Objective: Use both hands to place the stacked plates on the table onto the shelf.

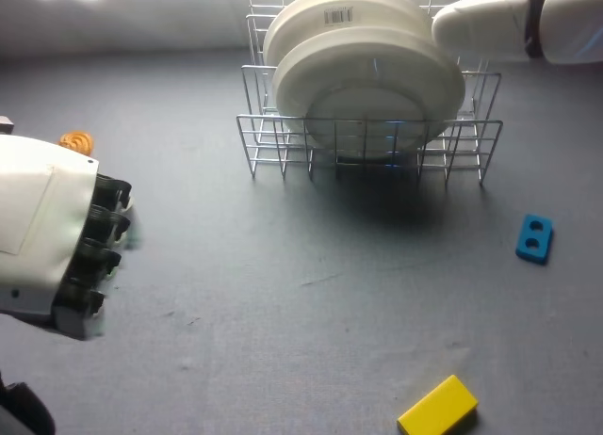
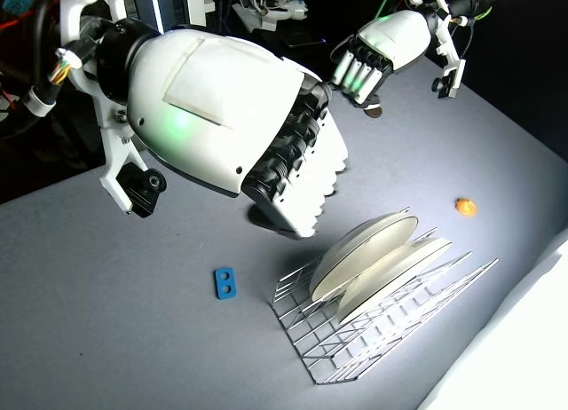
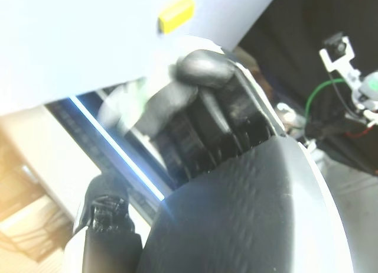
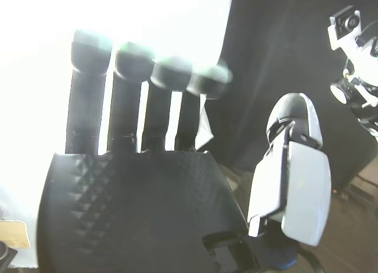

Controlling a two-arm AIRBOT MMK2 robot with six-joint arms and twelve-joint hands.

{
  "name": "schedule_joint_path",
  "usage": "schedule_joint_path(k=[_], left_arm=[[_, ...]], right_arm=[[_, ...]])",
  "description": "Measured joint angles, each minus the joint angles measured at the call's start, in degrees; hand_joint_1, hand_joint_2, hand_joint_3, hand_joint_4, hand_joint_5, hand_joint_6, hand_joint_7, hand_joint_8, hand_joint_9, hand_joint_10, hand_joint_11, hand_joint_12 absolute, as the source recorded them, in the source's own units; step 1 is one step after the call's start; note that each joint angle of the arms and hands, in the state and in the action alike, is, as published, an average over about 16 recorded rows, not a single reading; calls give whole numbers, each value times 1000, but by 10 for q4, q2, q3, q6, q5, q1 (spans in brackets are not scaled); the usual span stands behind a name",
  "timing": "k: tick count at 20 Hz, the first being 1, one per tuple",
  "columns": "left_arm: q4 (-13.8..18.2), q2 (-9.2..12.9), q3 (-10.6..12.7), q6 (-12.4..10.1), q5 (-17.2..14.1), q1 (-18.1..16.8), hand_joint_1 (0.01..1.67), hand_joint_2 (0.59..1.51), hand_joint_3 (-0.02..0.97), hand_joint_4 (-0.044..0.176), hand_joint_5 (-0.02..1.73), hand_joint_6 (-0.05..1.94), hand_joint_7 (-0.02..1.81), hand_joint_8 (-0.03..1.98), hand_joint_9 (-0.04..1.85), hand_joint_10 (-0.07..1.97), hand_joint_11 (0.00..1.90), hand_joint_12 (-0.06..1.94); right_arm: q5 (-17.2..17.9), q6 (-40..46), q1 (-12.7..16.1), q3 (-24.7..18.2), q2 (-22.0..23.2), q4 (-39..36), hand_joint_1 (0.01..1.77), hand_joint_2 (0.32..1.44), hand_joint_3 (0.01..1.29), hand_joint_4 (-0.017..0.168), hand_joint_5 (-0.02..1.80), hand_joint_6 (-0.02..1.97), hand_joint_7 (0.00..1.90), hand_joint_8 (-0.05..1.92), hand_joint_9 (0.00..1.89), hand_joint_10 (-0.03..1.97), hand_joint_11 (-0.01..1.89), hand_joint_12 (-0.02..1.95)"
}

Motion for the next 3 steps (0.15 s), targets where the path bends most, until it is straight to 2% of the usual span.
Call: schedule_joint_path(k=[3], left_arm=[[-1, 0, 0, 0, 0, 0, 104, 1220, 10, 36, 1240, 1480, 1328, 1639, 1290, 1626, 1181, 1782]], right_arm=[[-1, 5, -3, -4, 5, -7, 225, 995, 14, 0, 1169, 1553, 1213, 1557, 1206, 1683, 1198, 1828]])
